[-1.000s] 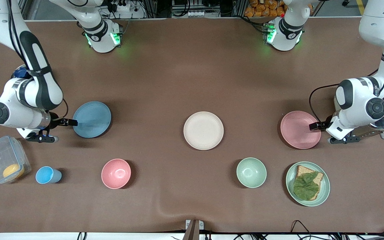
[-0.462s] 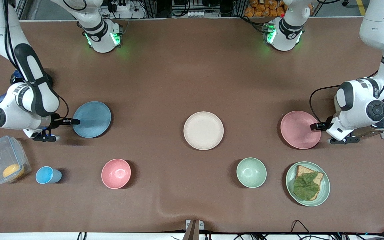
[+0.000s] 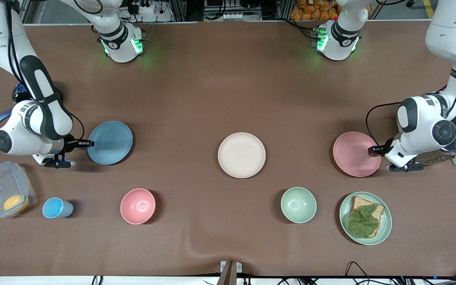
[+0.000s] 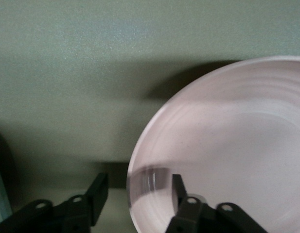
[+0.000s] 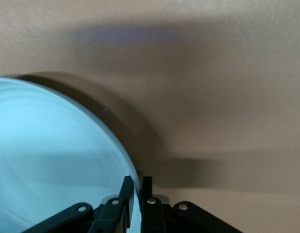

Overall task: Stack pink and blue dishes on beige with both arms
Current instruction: 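Grip and lift the pink and blue plates with both grippers, then lower the pink plate onto the beige plate with the left gripper, then carry the blue plate over the stack while the left gripper withdraws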

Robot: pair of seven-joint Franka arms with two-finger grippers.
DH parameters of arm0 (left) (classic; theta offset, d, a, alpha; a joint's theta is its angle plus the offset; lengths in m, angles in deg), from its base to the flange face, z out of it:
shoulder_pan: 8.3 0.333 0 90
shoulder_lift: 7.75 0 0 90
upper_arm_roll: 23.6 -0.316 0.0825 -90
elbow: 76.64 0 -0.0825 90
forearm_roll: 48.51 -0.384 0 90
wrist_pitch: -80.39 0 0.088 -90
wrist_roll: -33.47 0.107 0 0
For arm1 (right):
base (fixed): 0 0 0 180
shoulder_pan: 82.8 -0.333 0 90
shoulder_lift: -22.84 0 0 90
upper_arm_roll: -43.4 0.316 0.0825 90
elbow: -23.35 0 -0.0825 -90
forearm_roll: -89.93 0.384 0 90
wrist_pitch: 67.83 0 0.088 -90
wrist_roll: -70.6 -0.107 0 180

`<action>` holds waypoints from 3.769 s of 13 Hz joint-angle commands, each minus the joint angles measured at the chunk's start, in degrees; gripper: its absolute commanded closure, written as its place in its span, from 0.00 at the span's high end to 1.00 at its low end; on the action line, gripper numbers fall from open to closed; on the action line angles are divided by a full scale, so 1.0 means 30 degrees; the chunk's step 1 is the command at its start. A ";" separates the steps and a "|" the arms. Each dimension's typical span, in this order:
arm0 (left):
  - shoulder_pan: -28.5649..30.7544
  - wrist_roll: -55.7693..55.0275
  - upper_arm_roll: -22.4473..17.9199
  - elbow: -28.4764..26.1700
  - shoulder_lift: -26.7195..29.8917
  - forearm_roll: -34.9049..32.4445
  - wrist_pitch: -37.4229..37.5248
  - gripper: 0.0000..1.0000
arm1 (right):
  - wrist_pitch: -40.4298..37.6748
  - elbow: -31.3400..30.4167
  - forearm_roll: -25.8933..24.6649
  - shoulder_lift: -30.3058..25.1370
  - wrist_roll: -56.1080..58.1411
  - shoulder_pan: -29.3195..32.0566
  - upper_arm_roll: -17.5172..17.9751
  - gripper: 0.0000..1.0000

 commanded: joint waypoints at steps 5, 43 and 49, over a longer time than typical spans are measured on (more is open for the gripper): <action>0.0149 0.0516 0.0464 0.0269 0.0070 -0.0088 0.0038 0.00 | -0.3771 0.2126 0.0456 -0.0197 0.0355 0.0472 0.0216 0.00; -0.7351 -0.8654 0.6824 0.8970 -0.5055 0.1201 0.3701 0.00 | -1.1661 1.0187 0.4380 -0.0549 -0.3864 -0.4623 0.0245 0.00; -0.7409 -0.8976 0.6824 0.9029 -0.5495 0.1347 0.3320 0.00 | -1.0607 1.0041 0.4587 -0.0519 -0.5443 -0.6641 0.0216 0.00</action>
